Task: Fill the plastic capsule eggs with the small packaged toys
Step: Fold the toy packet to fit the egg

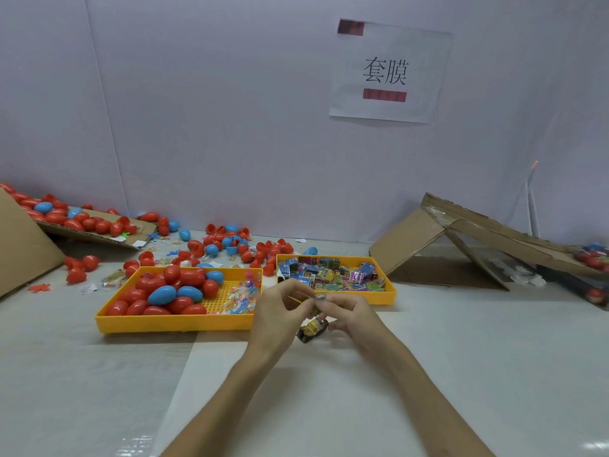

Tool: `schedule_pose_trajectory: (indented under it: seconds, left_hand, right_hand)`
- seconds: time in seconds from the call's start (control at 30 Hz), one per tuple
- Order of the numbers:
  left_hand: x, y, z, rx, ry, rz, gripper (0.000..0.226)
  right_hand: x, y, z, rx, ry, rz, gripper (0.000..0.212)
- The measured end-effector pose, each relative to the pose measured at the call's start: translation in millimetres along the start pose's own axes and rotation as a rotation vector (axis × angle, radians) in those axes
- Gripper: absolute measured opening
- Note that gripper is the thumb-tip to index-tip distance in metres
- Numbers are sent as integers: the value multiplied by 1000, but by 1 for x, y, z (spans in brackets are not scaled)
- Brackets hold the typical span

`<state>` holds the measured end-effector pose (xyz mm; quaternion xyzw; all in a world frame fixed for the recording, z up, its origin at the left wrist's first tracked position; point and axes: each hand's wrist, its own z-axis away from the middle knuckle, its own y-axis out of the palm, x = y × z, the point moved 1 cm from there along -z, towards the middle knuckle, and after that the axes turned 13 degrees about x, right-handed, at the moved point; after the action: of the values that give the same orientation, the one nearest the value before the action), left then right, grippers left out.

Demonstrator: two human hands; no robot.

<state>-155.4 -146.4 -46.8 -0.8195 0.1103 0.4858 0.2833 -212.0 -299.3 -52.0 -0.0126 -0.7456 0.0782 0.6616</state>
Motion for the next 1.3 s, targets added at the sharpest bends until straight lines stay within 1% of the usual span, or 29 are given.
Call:
schedule_pose_trajectory:
  seconds: [0.07, 0.1, 0.2, 0.3, 0.4, 0.47, 0.6, 0.83, 1.0, 1.13, 1.2, 1.3]
  left_hand:
    - [1, 1, 0, -10, 17, -41, 18]
    - [1, 1, 1, -14, 31, -69, 18]
    - [2, 2, 1, -19, 96, -212, 16]
    - [4, 3, 2, -17, 125, -299, 16]
    - [4, 3, 2, -23, 115, -281, 16]
    - [5, 4, 2, -20, 113, -259, 17]
    - [6, 4, 1, -26, 100, -231, 18]
    - [8, 6, 0, -11, 76, -196, 15]
    - [9, 5, 0, -55, 67, -210, 18]
    - [8, 4, 1, -91, 83, -222, 21]
    - [7, 5, 2, -103, 99, -246, 22]
    - [7, 6, 3, -102, 108, -257, 24]
  right_hand:
    - [-1, -3, -1, -55, -5, -34, 13]
    - [-1, -4, -1, -69, -3, -62, 15]
    - [-3, -1, -3, -51, 18, -98, 30]
    - [-4, -1, -3, -96, 29, -114, 31]
    - [-5, -5, -3, -163, 19, -190, 21]
    - [-5, -5, -4, -155, -4, -255, 15]
    - [-4, -4, -6, -139, -29, -327, 16]
    - [-5, -5, -7, -161, -72, -352, 14]
    - [-2, -1, -6, -141, -38, -346, 13]
    - [-1, 3, -6, -125, 21, -375, 20]
    - [-1, 4, -6, -125, 51, -382, 17]
    - [-1, 4, -5, -70, 34, -340, 15]
